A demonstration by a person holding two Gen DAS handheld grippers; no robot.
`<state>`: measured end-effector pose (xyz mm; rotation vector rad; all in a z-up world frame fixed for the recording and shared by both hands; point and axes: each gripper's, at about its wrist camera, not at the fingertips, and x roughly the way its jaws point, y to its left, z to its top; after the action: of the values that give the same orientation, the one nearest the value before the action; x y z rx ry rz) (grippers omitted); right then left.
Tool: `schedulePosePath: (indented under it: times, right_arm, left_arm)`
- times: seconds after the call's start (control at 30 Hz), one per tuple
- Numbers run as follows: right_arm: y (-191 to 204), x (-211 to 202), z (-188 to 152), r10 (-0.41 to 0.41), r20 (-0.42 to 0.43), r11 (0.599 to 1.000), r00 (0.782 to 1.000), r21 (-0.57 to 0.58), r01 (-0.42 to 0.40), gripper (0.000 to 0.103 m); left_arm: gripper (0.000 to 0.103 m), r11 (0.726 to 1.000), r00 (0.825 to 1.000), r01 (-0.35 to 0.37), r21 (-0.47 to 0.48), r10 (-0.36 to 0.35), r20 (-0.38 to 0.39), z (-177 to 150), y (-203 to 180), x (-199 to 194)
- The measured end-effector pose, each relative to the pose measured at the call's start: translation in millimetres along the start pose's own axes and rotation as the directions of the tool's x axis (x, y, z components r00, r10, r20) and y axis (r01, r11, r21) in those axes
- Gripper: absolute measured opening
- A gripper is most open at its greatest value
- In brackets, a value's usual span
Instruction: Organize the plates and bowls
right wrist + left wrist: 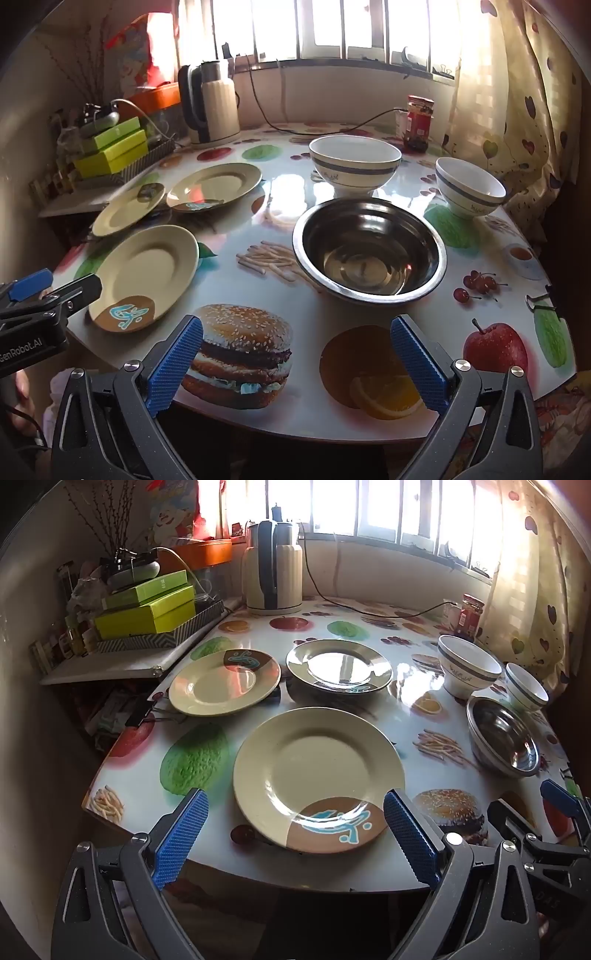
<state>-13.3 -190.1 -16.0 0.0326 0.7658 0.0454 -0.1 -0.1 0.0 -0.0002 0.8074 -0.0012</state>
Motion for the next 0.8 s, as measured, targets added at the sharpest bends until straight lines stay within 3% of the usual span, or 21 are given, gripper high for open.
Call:
schedulePosePath:
  times: [0.8]
  right_arm:
    - [6.6, 0.2, 8.7, 0.053, 0.028, 0.999, 0.998, -0.009, -0.053, 0.103]
  left_arm:
    - [0.096, 1.000, 1.000, 0.007, -0.030, -0.007, -0.012, 3.2, 3.8, -0.5]
